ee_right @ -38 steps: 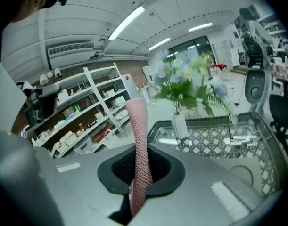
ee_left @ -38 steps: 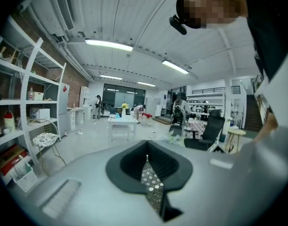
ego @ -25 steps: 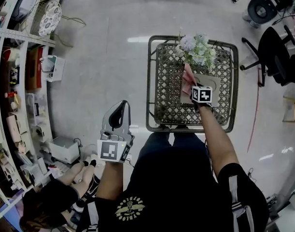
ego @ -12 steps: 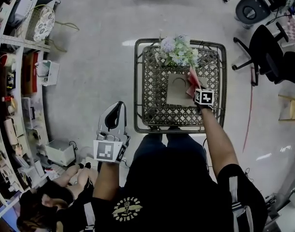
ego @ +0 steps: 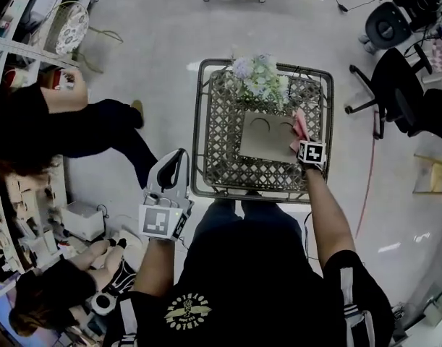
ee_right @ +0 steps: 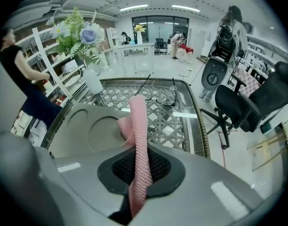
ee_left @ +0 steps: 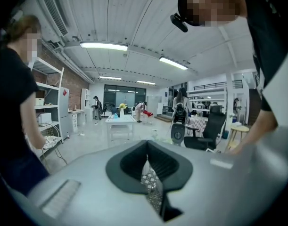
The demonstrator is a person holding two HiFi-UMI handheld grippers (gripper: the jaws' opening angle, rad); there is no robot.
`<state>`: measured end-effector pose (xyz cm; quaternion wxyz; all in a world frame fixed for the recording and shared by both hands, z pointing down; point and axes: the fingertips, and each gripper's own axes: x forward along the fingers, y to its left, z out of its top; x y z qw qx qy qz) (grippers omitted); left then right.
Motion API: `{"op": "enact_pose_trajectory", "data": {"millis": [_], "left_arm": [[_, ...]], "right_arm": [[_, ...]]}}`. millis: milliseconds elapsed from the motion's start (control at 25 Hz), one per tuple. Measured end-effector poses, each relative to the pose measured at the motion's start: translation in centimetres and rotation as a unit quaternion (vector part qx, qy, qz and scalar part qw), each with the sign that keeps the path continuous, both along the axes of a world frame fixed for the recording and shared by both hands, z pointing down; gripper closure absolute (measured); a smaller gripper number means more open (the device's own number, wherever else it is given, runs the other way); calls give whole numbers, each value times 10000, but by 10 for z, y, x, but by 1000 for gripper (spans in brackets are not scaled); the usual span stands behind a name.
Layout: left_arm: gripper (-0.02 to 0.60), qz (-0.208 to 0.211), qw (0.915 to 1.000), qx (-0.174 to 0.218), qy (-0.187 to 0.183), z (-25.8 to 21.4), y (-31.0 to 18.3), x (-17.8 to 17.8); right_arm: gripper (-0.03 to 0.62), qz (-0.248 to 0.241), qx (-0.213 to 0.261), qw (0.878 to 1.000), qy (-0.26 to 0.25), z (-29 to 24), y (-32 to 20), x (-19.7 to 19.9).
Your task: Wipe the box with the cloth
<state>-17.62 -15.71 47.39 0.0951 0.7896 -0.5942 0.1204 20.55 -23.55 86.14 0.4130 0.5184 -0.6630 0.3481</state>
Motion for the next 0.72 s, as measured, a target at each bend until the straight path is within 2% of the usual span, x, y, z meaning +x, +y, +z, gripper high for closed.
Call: {"op": "enact_pose_trajectory", "data": {"millis": [200,360,560,720], "left_arm": [[581,-61,9999,88,2,-8,12,-2],[581,183,9987,384,291,-22,20,6],[581,181,9992,251,254,-21,24,1],[581,259,9986,373,256,-31,24,-9]], "right_arm": [[579,6,83,9998,-161,-4,4,-6],[579,-80,215,9987,-462,-26,10,-21],[578,-483,380,9909,-1195,-61,28,-80],[577,-791,299,9842,-1555,-71,47,-141]]}}
